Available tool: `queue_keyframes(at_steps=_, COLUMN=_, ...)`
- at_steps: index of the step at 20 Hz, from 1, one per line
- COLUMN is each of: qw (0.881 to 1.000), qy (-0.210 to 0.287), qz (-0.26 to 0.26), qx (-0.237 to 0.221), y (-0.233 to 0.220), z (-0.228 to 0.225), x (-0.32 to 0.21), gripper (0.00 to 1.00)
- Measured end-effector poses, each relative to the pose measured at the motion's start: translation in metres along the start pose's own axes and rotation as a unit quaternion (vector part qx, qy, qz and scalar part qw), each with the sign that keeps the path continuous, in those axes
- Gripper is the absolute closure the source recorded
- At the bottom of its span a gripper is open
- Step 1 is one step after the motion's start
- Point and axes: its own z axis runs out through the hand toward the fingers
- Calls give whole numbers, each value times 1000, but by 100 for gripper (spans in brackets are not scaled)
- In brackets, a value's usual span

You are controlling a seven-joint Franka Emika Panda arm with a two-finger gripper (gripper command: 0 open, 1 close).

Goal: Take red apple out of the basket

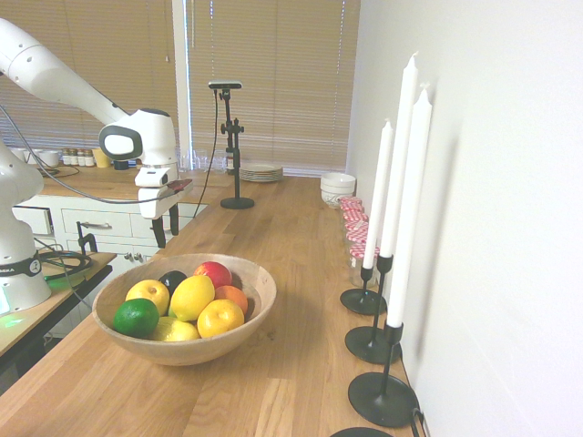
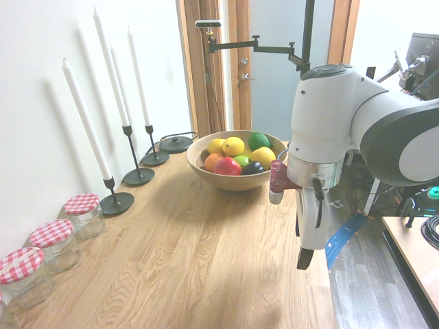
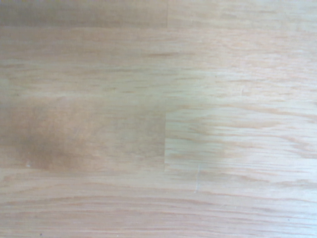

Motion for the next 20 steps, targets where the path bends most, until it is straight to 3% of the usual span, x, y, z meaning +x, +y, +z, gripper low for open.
queue_keyframes(at_steps=9, qw=1000, qy=6, qz=16, qx=8, y=-1, z=-32, x=27, gripper=0)
queue_keyframes(at_steps=20, qw=999, qy=27, qz=39, qx=14, y=30, z=-124, x=143, gripper=0)
